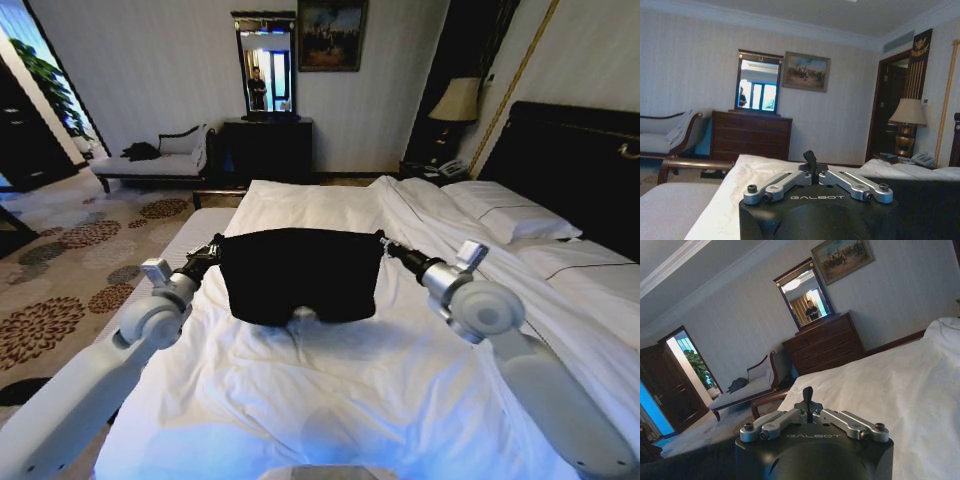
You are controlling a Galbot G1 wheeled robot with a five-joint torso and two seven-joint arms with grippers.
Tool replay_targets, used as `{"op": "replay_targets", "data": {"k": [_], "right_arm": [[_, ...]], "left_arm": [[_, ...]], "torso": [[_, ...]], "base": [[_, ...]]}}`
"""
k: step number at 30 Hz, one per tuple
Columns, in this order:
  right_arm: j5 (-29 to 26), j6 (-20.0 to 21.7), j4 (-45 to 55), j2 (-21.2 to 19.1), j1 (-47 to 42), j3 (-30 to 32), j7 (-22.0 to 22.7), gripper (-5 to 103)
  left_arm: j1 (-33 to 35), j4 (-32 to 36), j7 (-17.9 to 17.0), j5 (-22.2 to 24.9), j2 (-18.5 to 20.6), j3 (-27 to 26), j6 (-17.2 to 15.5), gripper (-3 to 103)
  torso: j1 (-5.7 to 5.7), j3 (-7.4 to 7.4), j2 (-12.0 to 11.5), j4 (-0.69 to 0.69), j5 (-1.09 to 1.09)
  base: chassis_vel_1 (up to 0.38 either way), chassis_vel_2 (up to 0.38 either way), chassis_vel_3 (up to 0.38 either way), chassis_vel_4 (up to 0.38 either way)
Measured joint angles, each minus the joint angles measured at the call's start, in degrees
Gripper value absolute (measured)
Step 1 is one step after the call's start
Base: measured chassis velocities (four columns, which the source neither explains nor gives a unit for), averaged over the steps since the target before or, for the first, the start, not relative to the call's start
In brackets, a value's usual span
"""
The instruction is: Fold the clothes on the bed.
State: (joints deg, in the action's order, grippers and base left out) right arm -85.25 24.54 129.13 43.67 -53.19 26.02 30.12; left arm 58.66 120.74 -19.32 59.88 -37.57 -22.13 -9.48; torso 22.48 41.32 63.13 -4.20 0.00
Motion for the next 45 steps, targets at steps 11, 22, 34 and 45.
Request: {"op": "replay_targets", "data": {"k": [11,22,34,45], "right_arm": [[-5.0,2.1,9.0,-0.8,-9.3,9.6,4.5,0],[-0.4,10.3,14.7,2.8,-33.5,23.5,6.3,0],[3.3,11.7,9.2,2.9,-20.6,8.1,7.2,0],[8.4,7.7,-14.7,5.6,-3.1,-9.3,1.6,0]], "left_arm": [[15.5,10.6,0.7,-0.2,0.1,-13.3,-0.5,1],[52.0,22.2,7.4,-8.8,-12.6,-33.2,1.2,1],[33.6,11.0,0.2,-13.6,-12.0,-13.6,-2.4,1],[2.7,-13.4,-1.0,-11.0,-12.4,8.3,-2.7,1]], "torso": [[0.0,-0.01,0.0,-0.01,0.01],[-0.02,-0.01,0.0,0.03,0.02],[0.01,0.01,0.0,-0.01,-0.01],[0.01,0.02,0.0,-0.02,0.01]], "base": [[0.0,0.0,0.0,0.0],[0.0,0.0,0.0,0.0],[0.0,0.0,0.0,0.0],[0.0,0.0,0.0,0.0]]}}
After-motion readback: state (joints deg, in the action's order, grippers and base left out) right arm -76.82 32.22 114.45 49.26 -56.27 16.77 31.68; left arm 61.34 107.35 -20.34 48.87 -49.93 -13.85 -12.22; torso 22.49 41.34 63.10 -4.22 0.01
